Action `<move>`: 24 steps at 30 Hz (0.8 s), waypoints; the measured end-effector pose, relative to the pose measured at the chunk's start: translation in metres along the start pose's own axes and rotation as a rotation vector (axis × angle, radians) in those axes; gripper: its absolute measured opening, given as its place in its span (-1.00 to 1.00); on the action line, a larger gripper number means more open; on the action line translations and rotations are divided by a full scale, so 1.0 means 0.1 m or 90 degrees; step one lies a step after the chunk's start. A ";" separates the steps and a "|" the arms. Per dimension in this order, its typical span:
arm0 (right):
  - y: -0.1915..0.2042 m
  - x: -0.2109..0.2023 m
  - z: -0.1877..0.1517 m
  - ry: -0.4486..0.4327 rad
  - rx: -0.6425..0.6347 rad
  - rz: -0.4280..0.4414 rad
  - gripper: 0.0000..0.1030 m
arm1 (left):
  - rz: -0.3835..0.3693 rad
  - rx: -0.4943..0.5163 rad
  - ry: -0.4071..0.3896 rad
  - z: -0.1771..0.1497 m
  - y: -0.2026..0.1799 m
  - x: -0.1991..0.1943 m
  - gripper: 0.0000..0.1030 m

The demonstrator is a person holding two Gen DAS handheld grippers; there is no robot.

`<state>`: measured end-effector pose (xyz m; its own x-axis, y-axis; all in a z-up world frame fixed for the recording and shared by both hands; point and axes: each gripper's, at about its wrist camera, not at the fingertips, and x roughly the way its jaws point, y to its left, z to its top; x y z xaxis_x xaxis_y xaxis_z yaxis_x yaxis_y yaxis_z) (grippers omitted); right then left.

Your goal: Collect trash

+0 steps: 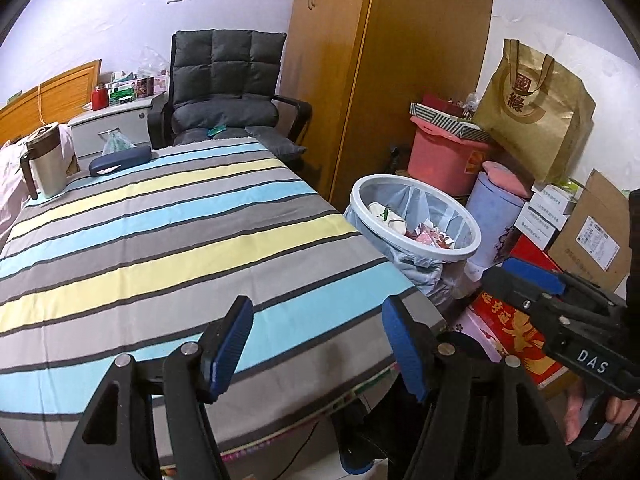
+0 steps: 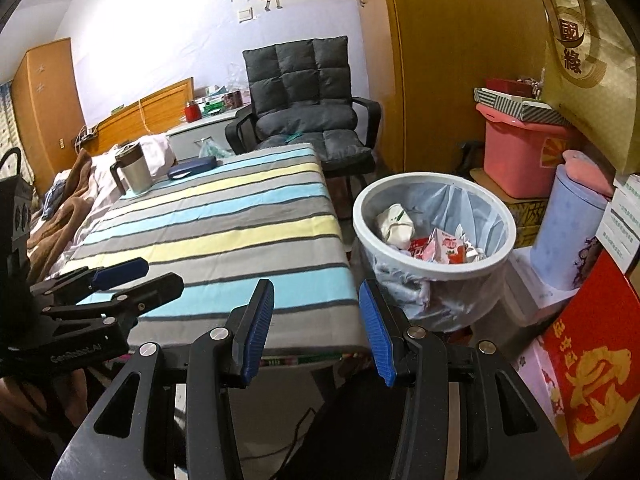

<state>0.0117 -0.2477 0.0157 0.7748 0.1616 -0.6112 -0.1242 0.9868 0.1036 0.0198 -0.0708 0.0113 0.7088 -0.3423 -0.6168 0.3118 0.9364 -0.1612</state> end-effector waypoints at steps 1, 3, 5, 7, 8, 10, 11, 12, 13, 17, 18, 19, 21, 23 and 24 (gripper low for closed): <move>0.01 -0.01 -0.02 0.000 0.000 0.000 -0.09 | 0.001 -0.001 -0.001 -0.01 0.00 -0.02 0.34; 0.02 -0.01 -0.03 0.003 0.000 0.001 -0.09 | 0.005 -0.002 -0.001 -0.03 0.01 -0.03 0.34; 0.03 0.00 -0.03 0.005 0.000 0.001 -0.09 | 0.004 -0.008 0.004 -0.05 0.03 -0.03 0.34; 0.03 0.01 -0.02 0.005 0.001 0.002 -0.09 | 0.006 -0.011 0.008 -0.06 0.04 -0.02 0.34; 0.04 0.01 -0.02 0.005 0.000 0.002 -0.09 | 0.009 -0.011 0.009 -0.05 0.05 -0.01 0.34; 0.05 0.01 -0.02 0.005 -0.002 0.002 -0.09 | 0.011 -0.012 0.009 -0.05 0.05 -0.01 0.34; 0.05 0.01 -0.02 0.005 -0.002 0.003 -0.09 | 0.010 -0.014 0.009 -0.05 0.06 -0.01 0.34; 0.05 0.01 -0.02 0.006 -0.002 0.003 -0.09 | 0.010 -0.015 0.009 -0.05 0.05 0.00 0.34; 0.06 0.01 -0.02 0.005 -0.003 0.003 -0.09 | 0.011 -0.015 0.009 -0.05 0.05 0.00 0.34; 0.05 0.01 -0.02 0.006 -0.001 0.003 -0.09 | 0.008 -0.020 0.009 -0.05 0.05 -0.01 0.34; 0.06 0.01 -0.02 0.006 -0.002 0.002 -0.09 | 0.009 -0.020 0.008 -0.05 0.06 -0.01 0.34; 0.05 0.01 -0.02 0.006 -0.002 0.001 -0.09 | 0.009 -0.019 0.008 -0.04 0.06 -0.01 0.34; 0.06 0.00 -0.02 0.005 -0.002 0.002 -0.09 | 0.010 -0.018 0.008 -0.04 0.06 -0.01 0.34; 0.05 0.01 -0.02 0.006 -0.003 0.002 -0.09 | 0.010 -0.018 0.008 -0.04 0.06 -0.01 0.34; 0.06 0.00 -0.02 0.007 -0.002 0.002 -0.09 | 0.009 -0.019 0.008 -0.04 0.06 -0.01 0.34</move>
<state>0.0104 -0.2422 0.0146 0.7679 0.1648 -0.6190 -0.1286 0.9863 0.1030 0.0184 -0.0643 0.0081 0.7046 -0.3288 -0.6288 0.2829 0.9429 -0.1759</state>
